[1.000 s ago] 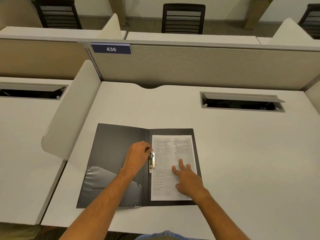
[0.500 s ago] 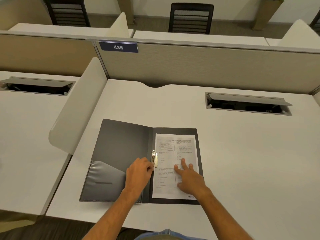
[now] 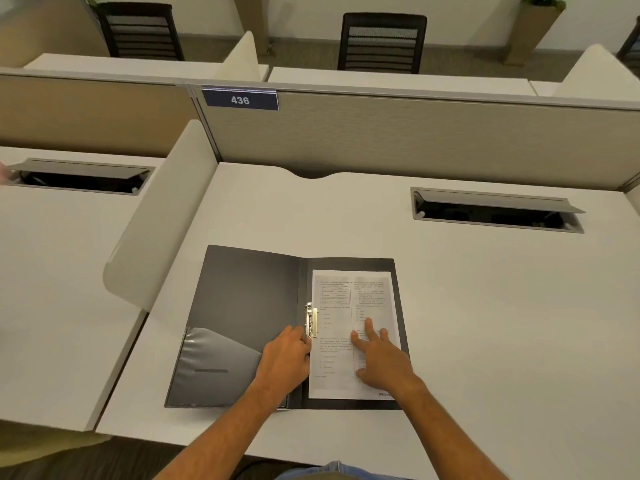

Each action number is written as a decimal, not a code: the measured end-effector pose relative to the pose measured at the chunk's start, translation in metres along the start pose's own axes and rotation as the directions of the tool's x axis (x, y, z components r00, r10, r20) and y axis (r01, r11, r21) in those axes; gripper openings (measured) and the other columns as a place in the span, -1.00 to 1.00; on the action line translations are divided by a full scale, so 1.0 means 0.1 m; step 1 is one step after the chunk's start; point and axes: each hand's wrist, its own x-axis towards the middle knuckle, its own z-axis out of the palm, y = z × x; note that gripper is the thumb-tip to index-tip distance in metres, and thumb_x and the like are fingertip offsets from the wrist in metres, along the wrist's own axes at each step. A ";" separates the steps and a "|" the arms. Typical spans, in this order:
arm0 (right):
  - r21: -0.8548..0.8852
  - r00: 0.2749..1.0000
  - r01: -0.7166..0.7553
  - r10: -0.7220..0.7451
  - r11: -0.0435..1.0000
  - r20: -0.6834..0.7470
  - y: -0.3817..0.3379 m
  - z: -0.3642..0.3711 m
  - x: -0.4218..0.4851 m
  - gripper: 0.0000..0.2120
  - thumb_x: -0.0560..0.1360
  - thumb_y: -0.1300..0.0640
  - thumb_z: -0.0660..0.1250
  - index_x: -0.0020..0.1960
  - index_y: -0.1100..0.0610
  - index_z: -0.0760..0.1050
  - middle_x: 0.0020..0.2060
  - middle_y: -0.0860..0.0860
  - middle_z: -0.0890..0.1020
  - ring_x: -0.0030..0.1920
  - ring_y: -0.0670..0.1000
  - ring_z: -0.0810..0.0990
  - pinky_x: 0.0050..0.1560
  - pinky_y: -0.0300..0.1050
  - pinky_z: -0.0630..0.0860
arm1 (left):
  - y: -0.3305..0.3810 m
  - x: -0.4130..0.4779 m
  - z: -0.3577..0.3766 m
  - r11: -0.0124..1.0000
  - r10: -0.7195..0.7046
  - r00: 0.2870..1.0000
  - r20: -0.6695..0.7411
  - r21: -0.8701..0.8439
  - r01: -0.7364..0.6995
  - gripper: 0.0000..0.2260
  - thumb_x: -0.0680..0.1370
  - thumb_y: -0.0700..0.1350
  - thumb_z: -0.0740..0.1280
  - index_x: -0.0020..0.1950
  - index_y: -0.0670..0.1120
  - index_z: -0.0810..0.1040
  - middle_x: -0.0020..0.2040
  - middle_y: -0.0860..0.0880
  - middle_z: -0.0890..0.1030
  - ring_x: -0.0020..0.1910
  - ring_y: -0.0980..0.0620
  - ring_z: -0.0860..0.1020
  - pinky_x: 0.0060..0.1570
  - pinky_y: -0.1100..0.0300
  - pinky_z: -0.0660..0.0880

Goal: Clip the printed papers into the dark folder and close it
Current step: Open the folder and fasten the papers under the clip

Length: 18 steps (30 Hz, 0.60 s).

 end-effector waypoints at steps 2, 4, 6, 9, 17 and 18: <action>0.003 1.000 -0.002 0.002 1.000 -0.005 0.00 0.01 0.00 -0.18 0.69 -0.11 0.40 0.80 -0.20 0.01 0.82 -0.03 -0.17 0.81 0.26 -0.06 0.62 0.25 0.42 | 0.04 0.01 0.01 1.000 0.015 1.000 0.013 0.023 -0.015 -0.63 0.72 0.16 0.26 0.46 0.05 0.60 0.33 0.03 0.61 0.25 0.03 0.56 0.15 0.17 0.62; 0.010 1.000 -0.005 0.005 1.000 -0.010 0.00 0.01 0.00 -0.18 0.69 -0.12 0.40 0.80 -0.20 0.00 0.82 -0.04 -0.17 0.81 0.26 -0.06 0.63 0.25 0.41 | 0.05 0.03 0.00 0.998 0.023 1.000 0.014 0.055 -0.024 -0.63 0.72 0.16 0.27 0.47 0.06 0.59 0.34 0.04 0.62 0.25 0.02 0.57 0.14 0.16 0.63; 0.017 1.000 -0.008 0.008 1.000 -0.012 0.00 0.01 -0.01 -0.18 0.69 -0.12 0.40 0.80 -0.20 0.00 0.82 -0.04 -0.18 0.81 0.25 -0.07 0.63 0.26 0.40 | 0.02 0.05 -0.05 0.998 0.008 1.000 0.015 0.063 -0.009 -0.66 0.71 0.16 0.27 0.39 0.05 0.65 0.27 0.04 0.66 0.19 0.01 0.60 0.07 0.17 0.61; 0.028 1.000 -0.003 0.003 1.000 -0.020 0.00 0.02 -0.01 -0.18 0.69 -0.12 0.40 0.79 -0.21 0.00 0.82 -0.04 -0.17 0.81 0.26 -0.06 0.63 0.27 0.39 | -0.06 0.05 -0.15 0.997 -0.038 0.999 -0.021 0.064 0.039 -0.74 0.69 0.06 0.30 0.18 0.06 0.77 0.07 0.06 0.69 0.02 0.05 0.59 -0.16 0.24 0.49; 0.031 1.000 -0.002 0.003 1.000 -0.019 -0.01 -0.01 -0.05 -0.19 0.70 -0.11 0.39 0.80 -0.20 0.00 0.82 -0.04 -0.17 0.81 0.25 -0.07 0.65 0.27 0.36 | -0.48 -0.10 -0.48 0.944 -0.329 0.901 -0.282 -0.069 0.323 -0.81 0.55 -0.10 0.51 0.15 -0.04 0.76 0.16 -0.10 0.73 0.13 -0.17 0.63 0.03 -0.08 0.65; 0.032 1.000 -0.003 0.004 0.999 -0.019 -0.02 -0.01 -0.05 -0.19 0.70 -0.10 0.39 0.80 -0.19 -0.01 0.82 -0.04 -0.18 0.81 0.25 -0.07 0.65 0.27 0.36 | -0.59 -0.14 -0.52 0.913 -0.402 0.864 -0.301 -0.069 0.401 -0.72 0.54 -0.07 0.53 0.24 -0.06 0.73 0.27 -0.15 0.70 0.24 -0.23 0.60 0.16 -0.18 0.61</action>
